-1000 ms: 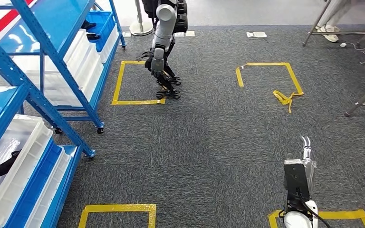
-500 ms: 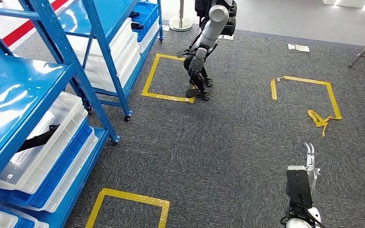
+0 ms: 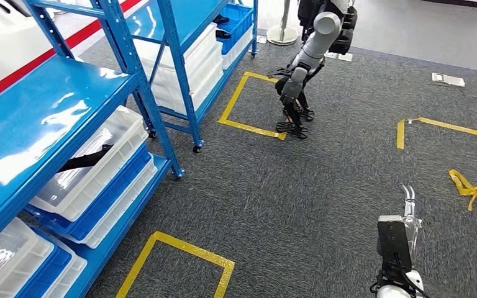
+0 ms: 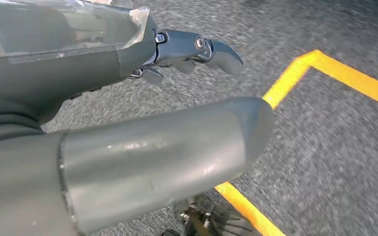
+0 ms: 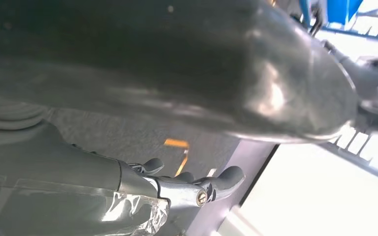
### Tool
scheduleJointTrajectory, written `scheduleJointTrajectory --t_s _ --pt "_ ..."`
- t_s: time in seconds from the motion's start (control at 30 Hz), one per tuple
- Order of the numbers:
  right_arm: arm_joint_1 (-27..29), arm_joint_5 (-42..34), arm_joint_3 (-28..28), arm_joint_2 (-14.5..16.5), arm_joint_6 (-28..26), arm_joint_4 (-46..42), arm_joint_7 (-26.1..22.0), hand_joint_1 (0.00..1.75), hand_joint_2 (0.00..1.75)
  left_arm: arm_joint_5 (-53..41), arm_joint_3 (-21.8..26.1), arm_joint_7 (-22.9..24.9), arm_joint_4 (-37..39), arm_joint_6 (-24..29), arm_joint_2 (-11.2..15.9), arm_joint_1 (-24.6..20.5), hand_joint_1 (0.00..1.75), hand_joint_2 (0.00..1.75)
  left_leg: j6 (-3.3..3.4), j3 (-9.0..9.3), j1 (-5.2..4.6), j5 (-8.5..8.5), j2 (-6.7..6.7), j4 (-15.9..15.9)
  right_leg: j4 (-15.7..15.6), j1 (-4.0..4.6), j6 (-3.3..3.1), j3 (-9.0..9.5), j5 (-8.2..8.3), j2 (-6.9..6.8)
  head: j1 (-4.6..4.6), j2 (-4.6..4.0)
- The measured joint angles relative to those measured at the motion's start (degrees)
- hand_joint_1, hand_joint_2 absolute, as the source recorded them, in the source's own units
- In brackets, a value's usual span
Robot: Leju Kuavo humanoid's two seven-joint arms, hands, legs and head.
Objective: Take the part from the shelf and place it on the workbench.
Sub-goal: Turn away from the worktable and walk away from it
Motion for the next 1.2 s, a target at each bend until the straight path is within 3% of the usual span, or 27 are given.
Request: scheduleJointTrajectory --t_s 0.07,0.13,0.2,0.27,0.3,0.37,0.43,0.5,0.53,0.57,0.63,0.67,0.73,0.8,0.87,0.93,1.0,1.03,1.07,1.1,1.17,1.2 --pt "-0.2 0.2 0.0 0.1 0.3 0.0 0.0 0.00 0.00 0.0 0.2 0.0 -0.1 0.2 0.0 0.0 0.00 0.00 0.09 2.78 -0.01 2.74 0.71 -4.7 0.0 0.03 -0.07 0.12 -0.09 -1.41 -0.01 0.01" --pt "-0.4 0.4 0.0 0.2 0.4 0.0 0.0 0.00 0.00 -0.1 0.4 0.0 -0.3 0.3 0.0 -0.1 0.00 0.00 0.46 7.10 -0.26 5.52 3.26 -12.3 0.1 0.32 0.01 0.31 -0.28 -2.58 -0.03 0.01" --pt "-0.8 0.7 0.0 0.2 0.5 0.0 0.1 0.00 0.00 -0.1 0.6 0.1 -0.6 0.4 -0.1 -0.4 0.00 0.00 1.02 8.96 -0.65 6.32 4.78 -16.0 0.1 0.83 0.29 0.44 -0.50 -3.68 0.13 0.01" --pt "-1.3 1.1 0.0 0.3 0.5 0.0 0.1 0.00 0.00 -0.2 0.7 0.2 -0.9 0.5 -0.2 -0.5 0.00 0.00 1.60 8.77 -0.85 6.42 3.58 -16.5 0.0 1.10 0.61 0.65 -0.62 -4.97 0.30 0.00" --pt "-1.6 1.2 0.0 0.3 0.6 0.0 0.1 0.00 0.00 -0.2 0.8 0.3 -0.9 0.5 -0.3 -0.5 0.00 0.00 1.91 8.82 -0.72 6.61 2.90 -16.8 0.1 1.08 0.82 0.65 -0.83 -4.94 0.28 0.01" --pt "-2.0 1.6 0.0 0.4 0.6 0.0 0.1 0.00 0.00 -0.3 1.0 0.6 -1.2 0.6 -0.4 -0.7 0.00 0.00 2.64 8.98 -0.29 7.12 1.53 -17.3 3.0 0.94 0.96 -0.55 -2.62 -2.12 0.44 0.01" --pt "-2.1 1.8 0.0 0.3 0.6 0.1 0.2 0.00 0.00 -0.5 1.1 0.7 -1.5 0.6 -0.5 -1.0 0.00 0.00 3.08 8.81 -0.06 7.47 -0.07 -17.4 10.5 0.62 0.63 -4.03 -6.01 1.74 0.68 0.00" --pt "-2.2 1.9 0.0 0.3 0.8 0.3 0.2 0.00 0.00 -0.7 1.2 0.8 -1.6 0.6 -0.7 -1.1 0.00 0.00 3.15 8.61 -0.03 7.66 -1.93 -17.4 17.0 0.37 0.78 -7.13 -8.10 2.99 0.72 -0.01" --pt "-2.2 1.9 0.0 0.3 0.8 0.4 0.2 0.00 0.00 -0.7 1.3 0.8 -1.6 0.6 -0.7 -1.1 0.00 0.00 3.08 8.60 0.02 7.73 -2.86 -17.3 17.3 0.21 1.22 -7.36 -7.82 3.14 0.71 0.00" --pt "-2.2 1.9 0.0 0.3 0.9 0.4 0.2 0.00 0.00 -0.7 1.4 0.8 -1.6 0.6 -0.8 -1.0 0.00 0.00 2.94 8.63 0.12 7.80 -3.81 -17.3 15.0 -0.01 1.89 -6.32 -6.51 3.35 0.70 0.01" --pt "-2.4 2.0 0.0 0.3 0.9 0.4 0.2 0.00 0.00 -0.7 1.4 0.8 -1.7 0.6 -0.9 -1.1 0.00 0.00 2.45 8.62 0.27 7.93 -5.63 -17.1 6.5 -0.70 3.29 -2.51 -2.95 5.32 0.77 0.01" --pt "-2.4 2.0 0.0 0.3 0.9 0.5 0.3 0.00 0.00 -0.7 1.4 0.8 -1.8 0.6 -0.9 -1.1 0.00 0.00 2.09 8.48 0.26 7.99 -6.48 -17.0 3.0 -0.97 3.49 -1.02 -1.60 6.39 0.79 0.00" --pt "-2.5 2.2 0.0 0.3 1.0 0.5 0.3 0.00 0.00 -0.9 1.5 0.8 -2.0 0.6 -0.9 -1.0 0.00 0.00 1.24 8.09 0.22 8.24 -7.84 -17.0 0.4 -1.00 2.92 0.05 -0.74 7.27 0.81 -0.01" --pt "-2.7 2.7 0.0 0.4 1.0 0.6 0.3 0.00 0.00 -1.3 1.8 0.8 -2.1 0.5 -0.9 -0.8 0.00 0.00 0.50 7.75 0.42 8.58 -8.39 -17.3 0.3 -0.88 1.91 0.24 -0.37 5.98 0.79 0.00" --pt "-3.0 3.1 -0.1 0.6 1.2 0.6 0.4 0.00 0.00 -1.8 2.1 0.8 -2.2 0.4 -0.9 -0.7 0.00 0.00 0.03 6.80 0.25 7.31 -5.30 -15.6 0.2 -0.99 1.06 0.25 -0.03 4.65 0.51 0.00" --pt "-2.9 3.5 -0.2 0.7 1.3 0.5 0.5 0.00 0.00 -2.3 2.3 0.8 -2.4 0.2 -1.0 -0.9 0.00 0.00 -0.18 3.94 0.04 3.51 -1.24 -9.2 0.2 -0.76 0.46 0.12 0.00 3.07 0.13 -0.01" --pt "-2.8 3.8 -0.3 0.7 1.4 0.5 0.7 0.00 0.00 -2.6 2.3 0.8 -2.4 0.1 -1.0 -1.0 0.00 0.00 -0.31 0.56 0.11 0.29 -0.11 -1.7 0.2 -0.36 0.08 0.02 -0.07 1.29 0.01 0.00" --pt "-2.9 3.9 -0.4 0.7 1.4 0.5 0.7 0.00 0.00 -2.7 2.3 0.8 -2.4 0.1 -1.0 -1.0 0.00 0.00 -0.30 -0.07 0.13 0.07 0.01 -0.1 0.2 -0.23 -0.05 0.02 -0.11 0.44 -0.01 0.01" --pt "-2.9 4.0 -0.4 0.7 1.4 0.5 0.8 0.00 0.00 -2.8 2.4 0.8 -2.5 0.0 -1.0 -1.0 0.00 0.00 -0.22 0.53 0.14 0.98 0.14 -0.9 0.2 -0.13 -0.17 0.06 -0.16 -0.35 -0.02 0.01" --pt "-2.9 4.1 -0.4 0.7 1.4 0.5 0.8 0.00 0.00 -2.9 2.4 0.8 -2.5 0.0 -1.0 -0.9 0.00 0.00 -0.02 2.25 0.12 2.65 0.54 -3.9 0.2 -0.07 -0.24 0.15 -0.23 -1.10 -0.03 0.01" --pt "-3.1 4.5 -0.5 0.8 1.4 0.5 0.9 0.00 0.00 -3.1 2.4 0.9 -2.7 0.0 -1.0 -1.0 0.00 0.00 0.67 6.83 -0.22 5.79 2.95 -12.3 0.2 0.25 -0.22 0.40 -0.46 -2.44 -0.01 0.01" --pt "-3.3 4.7 -0.5 0.8 1.5 0.5 0.9 0.00 0.00 -3.3 2.4 0.9 -2.8 0.0 -1.0 -1.1 0.00 0.00 1.02 8.28 -0.49 6.55 4.01 -15.0 0.3 0.45 -0.10 0.46 -0.56 -3.00 0.05 0.01"
